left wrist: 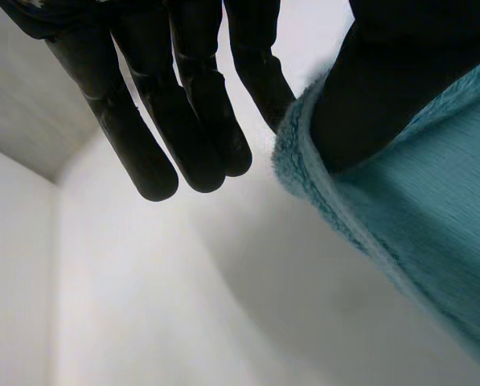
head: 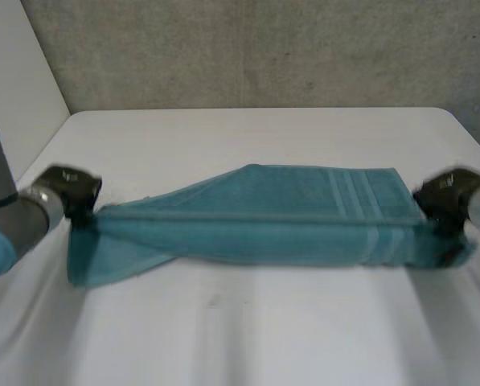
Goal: Fold the laundry
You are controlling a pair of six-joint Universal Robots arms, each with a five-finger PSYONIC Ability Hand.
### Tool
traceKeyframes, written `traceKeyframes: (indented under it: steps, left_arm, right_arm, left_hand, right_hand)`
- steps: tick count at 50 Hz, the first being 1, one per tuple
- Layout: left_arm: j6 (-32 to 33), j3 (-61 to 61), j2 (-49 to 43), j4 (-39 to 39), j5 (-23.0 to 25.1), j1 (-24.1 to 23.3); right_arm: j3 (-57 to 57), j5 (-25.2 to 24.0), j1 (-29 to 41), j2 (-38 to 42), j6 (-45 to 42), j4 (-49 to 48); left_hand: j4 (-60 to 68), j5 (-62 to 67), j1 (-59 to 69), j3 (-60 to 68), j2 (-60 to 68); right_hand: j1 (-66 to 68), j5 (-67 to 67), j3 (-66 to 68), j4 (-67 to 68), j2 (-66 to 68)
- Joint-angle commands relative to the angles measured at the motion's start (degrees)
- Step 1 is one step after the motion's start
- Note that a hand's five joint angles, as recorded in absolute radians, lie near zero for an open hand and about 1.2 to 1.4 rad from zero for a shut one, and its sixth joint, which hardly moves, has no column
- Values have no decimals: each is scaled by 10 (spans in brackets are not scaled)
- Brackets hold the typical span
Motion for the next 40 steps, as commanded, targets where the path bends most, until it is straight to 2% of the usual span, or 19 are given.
traceKeyframes:
  steps: [1, 2, 3, 4, 5, 6, 7, 8, 13, 17, 19, 23, 29, 33, 40]
  left_arm:
    - [-13, 196, -14, 231, 0, -16]
    - [-13, 197, -14, 231, 0, -16]
    - [-17, 211, 2, 317, 0, -20]
    - [-24, 211, 22, 405, 0, -20]
    - [-24, 211, 22, 405, 0, -20]
    - [-32, 208, 41, 478, -1, -20]
    - [-40, 198, 55, 525, 1, -21]
    - [-40, 197, 56, 526, 1, -21]
    - [-67, 142, 86, 514, 2, -18]
    - [-82, 83, 90, 455, 0, -10]
    - [-83, 63, 88, 442, -3, -8]
    - [-85, -13, 84, 425, 2, 10]
    - [-80, -83, 54, 428, 4, 12]
    - [-79, -122, 1, 432, 4, 11]
    - [-69, -170, -45, 426, 5, 10]
  right_arm:
    - [-284, 106, 50, 29, 120, -132]
    - [-335, 118, 51, 29, 138, -179]
    - [-367, 124, 53, 28, 155, -230]
    - [-368, 124, 53, 28, 155, -230]
    - [-371, 126, 53, 19, 167, -282]
    - [-363, 131, 53, 2, 173, -325]
    - [-363, 131, 53, 1, 173, -325]
    - [-345, 133, 56, -22, 175, -353]
    - [-235, 120, 62, -77, 176, -368]
    - [-161, 112, 62, -86, 179, -374]
    - [-96, 96, 61, -87, 181, -379]
    - [-37, 76, 62, -86, 180, -379]
    - [52, 54, 58, -67, 183, -379]
    - [91, 54, 56, -6, 183, -380]
    - [137, 57, 55, 28, 173, -370]
  left_hand:
    - [115, 149, 149, 116, 112]
    - [115, 149, 149, 116, 112]
    - [115, 149, 149, 116, 112]
    - [115, 149, 149, 116, 112]
    - [115, 149, 149, 116, 112]
    - [115, 149, 149, 116, 112]
    - [115, 149, 149, 116, 112]
    - [115, 149, 149, 116, 112]
    - [115, 149, 149, 116, 112]
    - [115, 149, 149, 116, 112]
    - [115, 149, 149, 116, 112]
    - [115, 149, 149, 116, 112]
    - [115, 149, 149, 116, 112]
    - [115, 149, 149, 116, 112]
    - [115, 149, 149, 116, 112]
  right_hand:
    - [234, 143, 121, 117, 123]
    - [234, 143, 121, 117, 123]
    - [234, 143, 121, 117, 123]
    - [234, 143, 121, 117, 123]
    - [234, 143, 121, 117, 123]
    - [234, 143, 121, 117, 123]
    - [234, 143, 121, 117, 123]
    - [234, 143, 121, 117, 123]
    - [234, 143, 121, 117, 123]
    - [234, 143, 121, 117, 123]
    - [234, 143, 121, 117, 123]
    - [234, 143, 121, 117, 123]
    - [234, 143, 121, 117, 123]
    - [234, 143, 121, 117, 123]
    - [234, 143, 121, 117, 123]
